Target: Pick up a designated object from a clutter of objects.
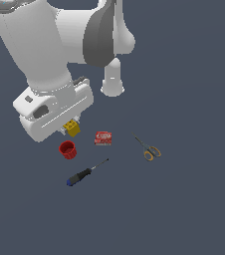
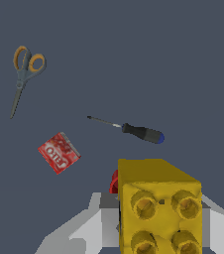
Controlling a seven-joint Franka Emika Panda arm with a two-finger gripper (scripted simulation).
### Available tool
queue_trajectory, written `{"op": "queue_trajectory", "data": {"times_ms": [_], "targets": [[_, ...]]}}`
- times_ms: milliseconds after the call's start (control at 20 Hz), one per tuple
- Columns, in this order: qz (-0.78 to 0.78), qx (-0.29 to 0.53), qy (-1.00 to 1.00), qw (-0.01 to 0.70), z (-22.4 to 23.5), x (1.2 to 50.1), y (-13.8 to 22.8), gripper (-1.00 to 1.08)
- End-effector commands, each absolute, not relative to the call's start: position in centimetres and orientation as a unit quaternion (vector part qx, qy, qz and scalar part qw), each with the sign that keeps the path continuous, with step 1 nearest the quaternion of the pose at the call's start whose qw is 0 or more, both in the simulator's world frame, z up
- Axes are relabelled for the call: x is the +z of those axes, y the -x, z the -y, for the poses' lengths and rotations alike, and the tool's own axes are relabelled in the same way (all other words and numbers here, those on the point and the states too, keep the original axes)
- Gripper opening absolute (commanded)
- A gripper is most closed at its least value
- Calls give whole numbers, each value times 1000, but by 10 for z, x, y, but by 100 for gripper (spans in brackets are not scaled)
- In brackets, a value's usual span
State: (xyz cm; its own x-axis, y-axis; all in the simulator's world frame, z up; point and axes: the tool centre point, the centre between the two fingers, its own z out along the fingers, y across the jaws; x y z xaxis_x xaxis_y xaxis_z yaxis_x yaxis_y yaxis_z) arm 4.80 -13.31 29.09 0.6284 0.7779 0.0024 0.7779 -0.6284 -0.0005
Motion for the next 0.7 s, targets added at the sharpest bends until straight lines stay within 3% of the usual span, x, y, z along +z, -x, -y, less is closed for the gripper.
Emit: {"op": "queue_trajectory", "data": {"times_ms": [0,650], "targets": [[431,-1,902,1,146,314,-53,-100],[431,0,902,0,197,401,-74,-100]]}}
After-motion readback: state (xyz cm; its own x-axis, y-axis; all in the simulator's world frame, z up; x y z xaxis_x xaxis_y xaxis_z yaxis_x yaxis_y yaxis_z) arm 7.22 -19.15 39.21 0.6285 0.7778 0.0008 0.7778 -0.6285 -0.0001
